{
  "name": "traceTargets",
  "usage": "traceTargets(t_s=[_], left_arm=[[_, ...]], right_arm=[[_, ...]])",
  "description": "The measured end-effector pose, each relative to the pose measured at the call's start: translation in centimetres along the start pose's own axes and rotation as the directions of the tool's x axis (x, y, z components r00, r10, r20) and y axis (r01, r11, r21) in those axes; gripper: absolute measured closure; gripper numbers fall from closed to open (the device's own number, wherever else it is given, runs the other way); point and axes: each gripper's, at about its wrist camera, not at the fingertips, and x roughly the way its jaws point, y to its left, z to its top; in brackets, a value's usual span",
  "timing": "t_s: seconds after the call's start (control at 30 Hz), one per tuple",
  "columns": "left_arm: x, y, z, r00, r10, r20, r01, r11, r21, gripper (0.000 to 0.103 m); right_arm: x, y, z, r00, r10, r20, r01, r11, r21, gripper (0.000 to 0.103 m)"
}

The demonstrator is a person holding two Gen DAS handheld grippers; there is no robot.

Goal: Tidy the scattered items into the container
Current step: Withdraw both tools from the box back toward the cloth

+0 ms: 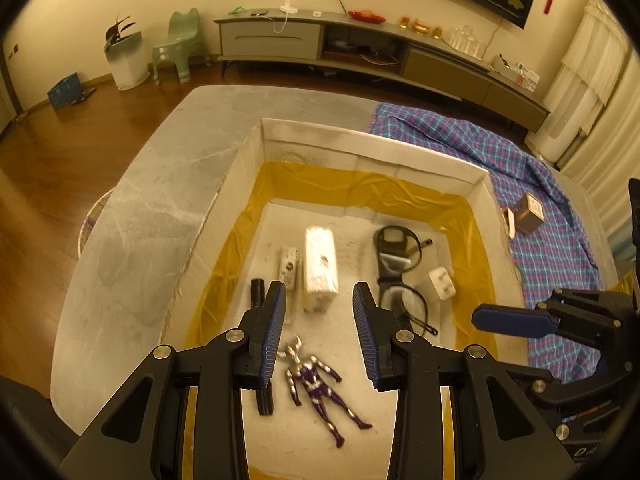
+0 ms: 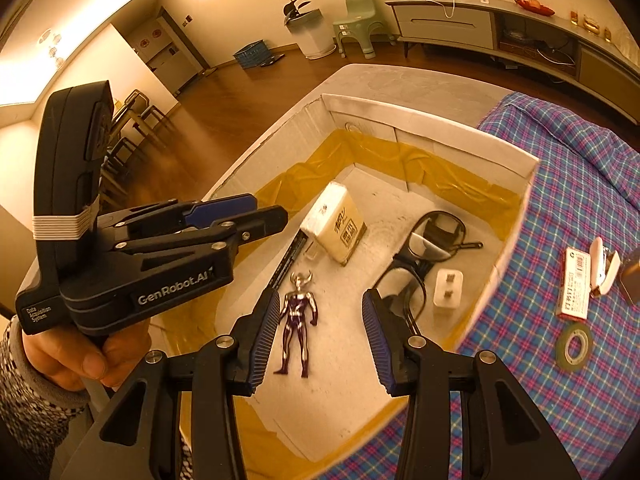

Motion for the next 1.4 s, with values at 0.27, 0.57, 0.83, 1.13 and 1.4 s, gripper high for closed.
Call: traceTargets(t_s=[0.27, 0.57, 0.83, 1.13, 1.4], left_arm=[[-2.4, -1.5, -1.5, 1.000, -0.007, 0.002, 0.007, 0.999, 0.032, 0.065], [-5.1, -3.0, -3.7, 1.000, -0.027, -0.001, 0.027, 0.998, 0.057, 0.064], [-6.7, -5.0, -5.7, 1.000, -0.025, -0.012, 0.027, 0.995, 0.101, 0.064], [-7.5, -6.6, -7.1, 0.999, -0.020, -0.037, 0.025, 0.991, 0.133, 0.064], [-8.3, -8.1, -8.0, 0.999, -0.024, -0.035, 0.030, 0.987, 0.156, 0.064]], right_arm=[[-2.0, 0.1, -1.8, 1.000, -0.005, 0.005, 0.005, 1.000, -0.025, 0.053], [-3.8, 0.7, -4.0, 0.999, 0.042, 0.020, -0.041, 0.999, -0.034, 0.053], [-5.0, 0.7, -5.9, 0.997, 0.071, 0.027, -0.070, 0.997, -0.032, 0.052], [-6.6, 1.7, -7.4, 0.995, 0.095, 0.036, -0.092, 0.993, -0.076, 0.049], [-7.5, 2.0, -8.8, 0.992, 0.123, 0.039, -0.118, 0.988, -0.103, 0.048]])
